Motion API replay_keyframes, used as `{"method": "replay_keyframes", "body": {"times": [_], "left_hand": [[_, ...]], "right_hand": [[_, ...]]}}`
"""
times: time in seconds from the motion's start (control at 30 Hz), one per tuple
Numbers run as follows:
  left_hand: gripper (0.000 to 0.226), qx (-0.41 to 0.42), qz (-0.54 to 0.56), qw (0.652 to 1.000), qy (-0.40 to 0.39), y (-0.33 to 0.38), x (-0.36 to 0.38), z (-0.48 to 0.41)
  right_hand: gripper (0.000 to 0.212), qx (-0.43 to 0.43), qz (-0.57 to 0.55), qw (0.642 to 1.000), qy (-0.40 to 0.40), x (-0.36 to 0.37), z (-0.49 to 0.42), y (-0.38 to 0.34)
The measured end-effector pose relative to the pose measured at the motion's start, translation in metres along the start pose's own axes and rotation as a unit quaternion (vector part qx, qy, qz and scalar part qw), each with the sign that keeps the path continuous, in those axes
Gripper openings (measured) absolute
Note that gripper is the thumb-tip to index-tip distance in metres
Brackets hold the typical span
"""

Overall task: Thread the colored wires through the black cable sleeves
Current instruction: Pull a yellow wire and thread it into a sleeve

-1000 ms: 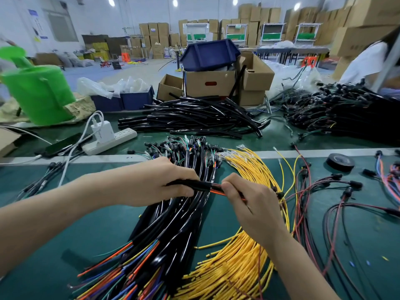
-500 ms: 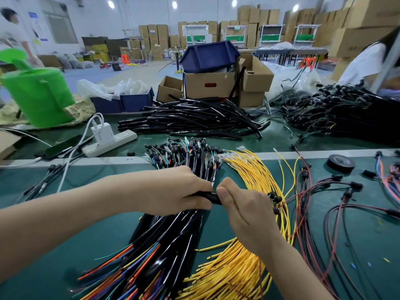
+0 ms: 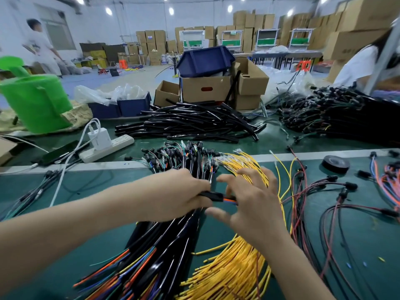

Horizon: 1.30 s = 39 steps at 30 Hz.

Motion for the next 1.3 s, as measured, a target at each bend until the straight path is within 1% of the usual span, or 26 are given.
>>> {"method": "replay_keyframes", "body": {"times": [0.03,0.07,0.1,0.17,0.2,0.33,0.43,0.47,0.53,0.6,0.63,0.67,0.7,0.73,0.77,0.8,0.83,0.9,0.97,1.0,1.07,1.13,1.17,1.2,1.23,1.3], "left_hand": [[0.017,-0.004,0.009,1.0,0.022,-0.004,-0.002,0.005],[0.02,-0.007,0.013,0.999,0.039,-0.008,-0.002,0.01],[0.022,-0.011,0.01,0.999,0.035,-0.008,-0.003,0.015],[0.024,-0.013,0.016,0.999,0.024,-0.005,-0.001,0.016],[0.023,-0.01,0.008,1.0,0.015,-0.005,0.003,0.014],[0.023,-0.002,-0.017,1.0,-0.02,0.006,0.011,0.001],[0.029,0.009,-0.035,0.999,-0.017,0.011,0.012,-0.008],[0.03,0.008,-0.043,0.999,-0.007,0.011,0.009,-0.009],[0.029,0.006,-0.052,0.998,0.018,0.013,0.005,-0.011],[0.029,0.017,-0.026,0.998,0.049,0.019,0.002,-0.011],[0.029,0.028,0.018,0.998,0.061,0.02,0.001,-0.009],[0.028,0.035,0.085,0.994,0.067,0.018,0.0,-0.005],[0.026,0.033,0.173,0.982,0.063,0.013,0.001,0.001],[0.025,0.023,0.279,0.959,0.052,0.005,0.004,0.01],[0.025,0.007,0.381,0.924,0.04,-0.004,0.009,0.022],[0.028,-0.01,0.458,0.889,0.028,-0.014,0.015,0.035],[0.03,-0.024,0.501,0.865,0.015,-0.022,0.021,0.048],[0.032,-0.03,0.534,0.845,0.002,-0.033,0.034,0.07],[0.034,-0.012,0.569,0.822,0.021,-0.037,0.042,0.085],[0.033,0.001,0.594,0.804,0.042,-0.035,0.043,0.089],[0.032,0.032,0.641,0.76,0.103,-0.027,0.038,0.093],[0.036,0.056,0.679,0.707,0.188,-0.026,0.018,0.09],[0.04,0.066,0.68,0.69,0.239,-0.03,0.002,0.088],[0.041,0.079,0.663,0.685,0.292,-0.036,-0.016,0.086],[0.04,0.092,0.633,0.689,0.34,-0.042,-0.035,0.085],[0.038,0.097,0.586,0.695,0.405,-0.053,-0.064,0.085]], "right_hand": [[0.037,0.022,0.006,0.999,-0.029,0.003,-0.002,0.006],[0.023,0.04,-0.01,0.998,-0.057,0.007,-0.002,0.01],[0.019,0.055,-0.038,0.994,-0.087,0.011,-0.001,0.012],[0.028,0.068,-0.068,0.988,-0.122,0.017,0.0,0.011],[0.03,0.064,-0.068,0.989,-0.117,0.018,0.0,0.009],[0.037,0.029,-0.072,0.993,-0.088,0.017,0.004,0.0],[0.05,0.013,-0.097,0.994,-0.049,0.011,0.006,-0.002],[0.051,0.01,-0.112,0.993,-0.03,0.008,0.005,-0.002],[0.042,0.003,-0.141,0.99,0.007,0.004,0.003,0.002],[0.028,0.011,-0.169,0.985,0.045,0.002,0.002,0.01],[0.023,0.024,-0.176,0.982,0.069,0.003,0.002,0.015],[0.022,0.043,-0.179,0.978,0.095,0.003,0.003,0.022],[0.023,0.065,-0.179,0.975,0.117,0.003,0.002,0.028],[0.025,0.091,-0.17,0.971,0.138,0.003,0.003,0.036],[0.027,0.118,-0.152,0.968,0.16,0.003,0.003,0.043],[0.026,0.145,-0.126,0.964,0.183,0.001,0.003,0.052],[0.024,0.173,-0.104,0.958,0.205,0.0,0.004,0.06],[0.021,0.218,-0.088,0.943,0.235,-0.001,0.004,0.073],[0.023,0.246,-0.106,0.932,0.245,0.0,0.003,0.08],[0.028,0.258,-0.125,0.926,0.247,0.001,0.003,0.081],[0.048,0.275,-0.149,0.916,0.25,0.001,0.001,0.08],[0.074,0.275,-0.116,0.924,0.239,0.002,0.0,0.078],[0.084,0.275,-0.097,0.93,0.225,0.003,-0.001,0.078],[0.09,0.276,-0.086,0.934,0.21,0.004,-0.001,0.077],[0.092,0.278,-0.084,0.936,0.199,0.006,0.0,0.078],[0.089,0.285,-0.095,0.934,0.193,0.01,0.002,0.079]]}}
Point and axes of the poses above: each hand's wrist, its own z-axis away from the middle knuckle, its own x-axis out of the palm, y = z × x, the point moved 4 cm from there along -z, towards the middle knuckle, and after that the axes turned 11 degrees about x, right-handed, at the moved point
